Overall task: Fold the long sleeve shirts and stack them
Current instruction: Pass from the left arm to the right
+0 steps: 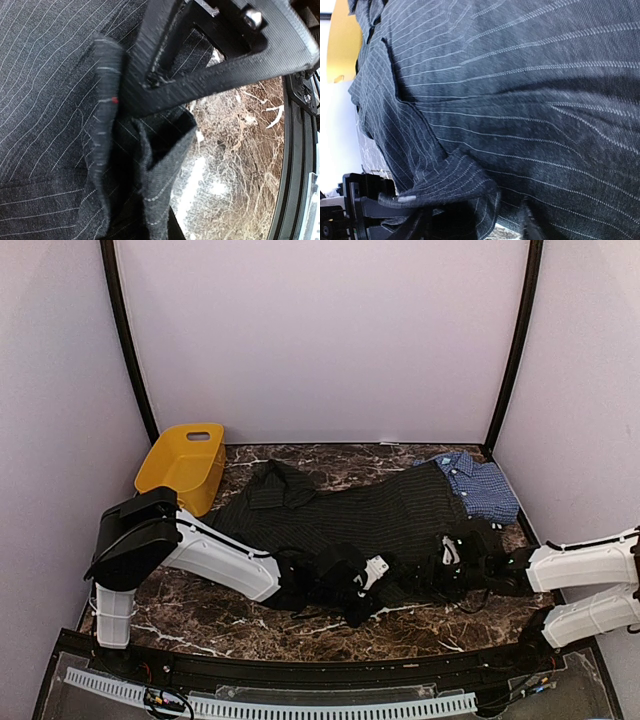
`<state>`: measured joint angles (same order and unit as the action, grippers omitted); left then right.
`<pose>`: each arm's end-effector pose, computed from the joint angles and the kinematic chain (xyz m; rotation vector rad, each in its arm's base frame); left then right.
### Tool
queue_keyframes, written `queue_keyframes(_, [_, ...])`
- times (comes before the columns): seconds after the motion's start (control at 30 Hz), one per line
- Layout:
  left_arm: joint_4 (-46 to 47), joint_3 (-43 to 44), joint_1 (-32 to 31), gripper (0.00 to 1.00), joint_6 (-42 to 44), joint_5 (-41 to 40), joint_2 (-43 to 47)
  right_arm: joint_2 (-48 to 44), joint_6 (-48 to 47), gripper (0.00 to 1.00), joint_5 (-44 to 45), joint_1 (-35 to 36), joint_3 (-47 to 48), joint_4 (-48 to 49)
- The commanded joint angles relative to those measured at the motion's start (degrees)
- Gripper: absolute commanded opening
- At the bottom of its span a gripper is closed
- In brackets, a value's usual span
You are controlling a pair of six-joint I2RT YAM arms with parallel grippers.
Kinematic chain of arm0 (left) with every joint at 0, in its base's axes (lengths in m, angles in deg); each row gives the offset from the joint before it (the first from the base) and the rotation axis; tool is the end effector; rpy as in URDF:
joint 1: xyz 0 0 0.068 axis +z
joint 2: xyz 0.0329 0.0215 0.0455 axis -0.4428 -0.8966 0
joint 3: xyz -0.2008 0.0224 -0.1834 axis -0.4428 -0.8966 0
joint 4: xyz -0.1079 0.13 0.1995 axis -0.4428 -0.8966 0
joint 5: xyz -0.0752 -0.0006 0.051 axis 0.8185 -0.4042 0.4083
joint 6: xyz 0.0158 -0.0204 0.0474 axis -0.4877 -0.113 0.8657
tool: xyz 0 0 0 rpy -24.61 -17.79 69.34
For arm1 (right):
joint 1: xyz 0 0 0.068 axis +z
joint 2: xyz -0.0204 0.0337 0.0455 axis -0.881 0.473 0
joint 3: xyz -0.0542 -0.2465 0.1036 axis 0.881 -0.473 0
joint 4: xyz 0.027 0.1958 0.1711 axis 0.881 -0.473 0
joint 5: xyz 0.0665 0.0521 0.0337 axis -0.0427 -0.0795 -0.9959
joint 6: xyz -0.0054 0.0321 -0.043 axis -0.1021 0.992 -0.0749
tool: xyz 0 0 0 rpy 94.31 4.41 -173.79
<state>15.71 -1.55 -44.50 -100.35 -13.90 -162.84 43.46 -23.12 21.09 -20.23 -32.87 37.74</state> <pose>0.1420 -0.4162 0.1320 1.1711 2.0049 -0.8807 0.1471 0.1410 0.1410 0.2830 2.5871 1.0435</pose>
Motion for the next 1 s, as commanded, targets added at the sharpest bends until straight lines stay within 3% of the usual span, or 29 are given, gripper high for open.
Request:
queue_keyframes(0.0, [0.6,-0.5,-0.4,0.00,0.0,-0.8,0.0,-0.1,0.6,0.51,-0.8,0.5,-1.4,2.8])
queue_keyframes(0.17, [0.7,-0.3,-0.4,0.00,-0.1,-1.0,0.2,0.5,1.1,0.38,-1.8,1.0,-2.1,5.0])
queue_keyframes(0.5, [0.4,-0.1,-0.4,0.00,-0.1,-1.5,0.2,4.9,1.6,0.22,-3.2,1.7,-2.0,10.2])
queue_keyframes(0.63, [0.2,-0.1,-0.4,0.00,0.1,-1.7,0.4,4.0,0.5,0.01,-2.0,1.7,-0.6,8.4])
queue_keyframes(0.73, [-0.3,-0.3,-0.4,0.01,0.7,-2.0,1.1,2.6,-2.0,0.00,0.2,1.7,2.4,3.7])
queue_keyframes(0.83, [-1.1,-0.8,-0.4,0.13,1.6,-3.3,3.4,1.4,-5.5,0.00,2.9,1.7,6.8,-2.3])
queue_keyframes(0.97, [-2.4,-1.4,-0.4,0.39,3.4,-4.0,7.6,1.3,-13.3,0.00,6.7,0.5,14.4,-13.2])
